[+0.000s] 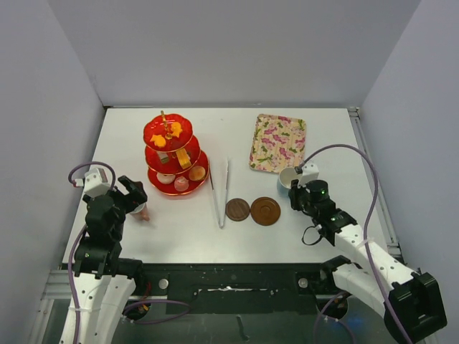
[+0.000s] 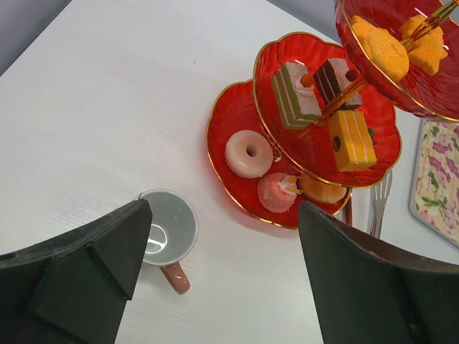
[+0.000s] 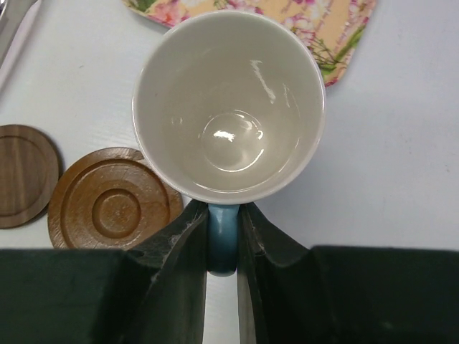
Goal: Serve the afternoon tea
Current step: Place the cup on the coaster.
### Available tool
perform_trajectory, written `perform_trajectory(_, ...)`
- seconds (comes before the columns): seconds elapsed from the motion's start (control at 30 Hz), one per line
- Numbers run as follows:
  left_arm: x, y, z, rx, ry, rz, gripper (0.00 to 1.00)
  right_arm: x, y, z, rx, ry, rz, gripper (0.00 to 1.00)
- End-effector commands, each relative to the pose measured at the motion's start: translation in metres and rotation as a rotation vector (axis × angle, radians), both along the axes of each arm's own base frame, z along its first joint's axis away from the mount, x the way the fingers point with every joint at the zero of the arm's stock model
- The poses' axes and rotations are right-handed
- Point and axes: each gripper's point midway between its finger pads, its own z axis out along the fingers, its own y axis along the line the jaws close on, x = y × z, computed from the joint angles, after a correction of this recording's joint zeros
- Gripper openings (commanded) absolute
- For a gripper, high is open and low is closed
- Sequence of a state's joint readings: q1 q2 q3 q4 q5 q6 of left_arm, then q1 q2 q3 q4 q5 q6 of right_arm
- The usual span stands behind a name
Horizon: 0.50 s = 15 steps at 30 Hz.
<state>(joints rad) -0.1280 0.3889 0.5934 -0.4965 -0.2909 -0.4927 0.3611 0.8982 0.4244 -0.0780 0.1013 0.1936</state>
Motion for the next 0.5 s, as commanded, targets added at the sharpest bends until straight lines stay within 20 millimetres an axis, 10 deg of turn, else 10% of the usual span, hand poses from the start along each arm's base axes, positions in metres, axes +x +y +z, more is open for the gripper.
perform_trajectory(0.0,0.006,0.001,0.015,0.001,-0.056,0.005,0.81,0.020,0.022,0.060,0.013,-0.195,0.025,0.00)
perform_trajectory(0.47,0.007,0.002,0.012,0.002,-0.042,0.010,0.81,-0.023,0.075,0.059,-0.006,-0.180,0.148,0.00)
